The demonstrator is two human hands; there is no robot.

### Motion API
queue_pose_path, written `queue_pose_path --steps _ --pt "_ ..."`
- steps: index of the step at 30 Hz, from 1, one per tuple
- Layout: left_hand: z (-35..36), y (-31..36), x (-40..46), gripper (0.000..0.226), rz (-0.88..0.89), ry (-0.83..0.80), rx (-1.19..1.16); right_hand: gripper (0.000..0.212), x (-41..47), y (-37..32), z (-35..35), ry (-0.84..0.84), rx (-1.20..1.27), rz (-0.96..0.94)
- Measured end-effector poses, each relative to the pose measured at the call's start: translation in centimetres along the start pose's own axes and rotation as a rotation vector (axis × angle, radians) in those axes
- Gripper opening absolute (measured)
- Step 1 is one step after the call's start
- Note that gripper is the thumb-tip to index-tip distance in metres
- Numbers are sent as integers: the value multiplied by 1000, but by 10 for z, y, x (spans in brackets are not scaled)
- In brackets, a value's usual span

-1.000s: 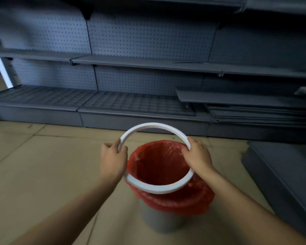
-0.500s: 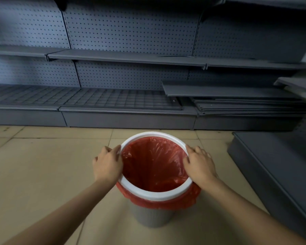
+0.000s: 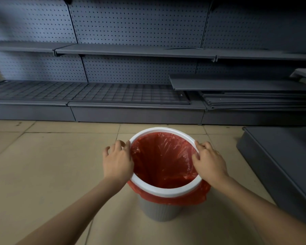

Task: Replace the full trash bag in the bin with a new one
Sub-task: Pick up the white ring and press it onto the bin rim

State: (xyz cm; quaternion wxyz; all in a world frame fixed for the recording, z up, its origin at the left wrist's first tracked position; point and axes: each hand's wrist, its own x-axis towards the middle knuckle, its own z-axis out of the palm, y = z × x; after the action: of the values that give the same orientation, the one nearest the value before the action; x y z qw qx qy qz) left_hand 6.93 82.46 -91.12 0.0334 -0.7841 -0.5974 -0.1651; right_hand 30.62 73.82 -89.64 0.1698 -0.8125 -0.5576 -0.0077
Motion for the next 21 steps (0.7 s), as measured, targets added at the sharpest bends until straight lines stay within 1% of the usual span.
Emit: queue_pose_path --steps 2,5,7,14,17,19,21 --pt "2 -1 1 46 19 2 3 49 1 3 2 5 18 4" --pt "4 2 -1 48 73 -26 60 50 -2 10 4 -20 -28 13" --pt "7 4 -3 49 102 -17 77 51 -7 13 7 -34 -39 20" --pt "3 5 -1 41 157 0 129 52 -7 12 7 6 -117 -14" --pt "4 5 0 53 192 11 150 54 -6 13 9 19 -188 -50" --pt "6 2 3 57 226 61 114 56 -4 14 10 17 -217 -77" --pt "7 3 8 62 309 69 86 60 -2 14 8 1 -227 -131"
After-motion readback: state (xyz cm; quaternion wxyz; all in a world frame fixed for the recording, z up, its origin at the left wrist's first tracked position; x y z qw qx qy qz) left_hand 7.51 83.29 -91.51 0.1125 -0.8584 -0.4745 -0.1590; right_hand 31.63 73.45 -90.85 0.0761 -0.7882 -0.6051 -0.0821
